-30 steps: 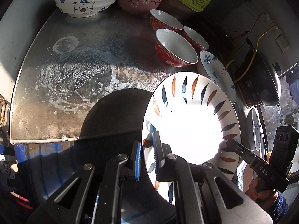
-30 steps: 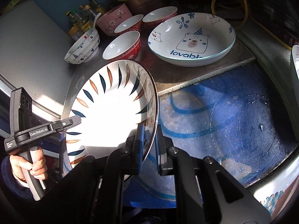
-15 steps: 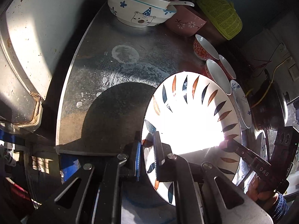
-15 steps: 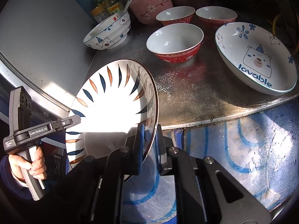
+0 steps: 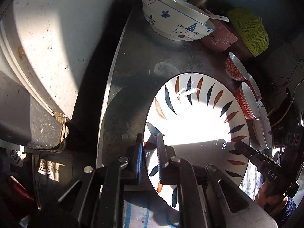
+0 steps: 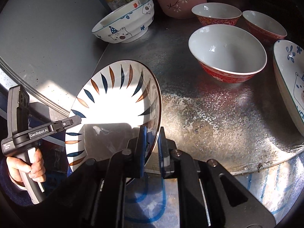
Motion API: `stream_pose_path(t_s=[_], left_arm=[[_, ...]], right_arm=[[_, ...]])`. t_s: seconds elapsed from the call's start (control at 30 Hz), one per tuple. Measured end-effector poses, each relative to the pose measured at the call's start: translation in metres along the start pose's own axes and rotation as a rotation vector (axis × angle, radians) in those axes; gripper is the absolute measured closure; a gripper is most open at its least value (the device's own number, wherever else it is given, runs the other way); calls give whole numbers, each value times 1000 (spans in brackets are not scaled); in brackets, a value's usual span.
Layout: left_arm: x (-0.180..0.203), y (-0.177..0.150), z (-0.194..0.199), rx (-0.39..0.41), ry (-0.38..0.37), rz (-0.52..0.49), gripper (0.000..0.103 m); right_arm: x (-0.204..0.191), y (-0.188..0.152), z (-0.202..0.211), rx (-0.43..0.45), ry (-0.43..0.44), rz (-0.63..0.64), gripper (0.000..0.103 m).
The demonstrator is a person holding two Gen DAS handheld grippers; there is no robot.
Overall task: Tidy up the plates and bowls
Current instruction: 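Lift the leaf-pattern plate with both grippers and carry it onto the steel counter, then lower the leaf-pattern plate onto the counter and open both grippers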
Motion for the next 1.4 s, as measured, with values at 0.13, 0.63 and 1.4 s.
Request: stream_pose_path(t_s=[0.13, 0.63, 1.4], left_arm=[[-7, -1, -3, -4, 13, 7, 91], [-36, -5, 11, 40, 145, 60, 91], [-43, -29, 23, 80, 283, 62, 26]], right_arm=[[0, 1, -6, -8, 4, -4, 91], [-16, 16, -34, -48, 53, 44, 90], [-23, 0, -18, -37, -89, 131, 45]])
Point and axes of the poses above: each gripper's, at about its wrist camera, not at the fingertips, and z roughly against the way its jaws point, x to its right, y to its top, the point moved 7 cm from there along -z, roughly the way its jaws point, and after that the axes turned 12 degrees about y, right-handed, at the moved point
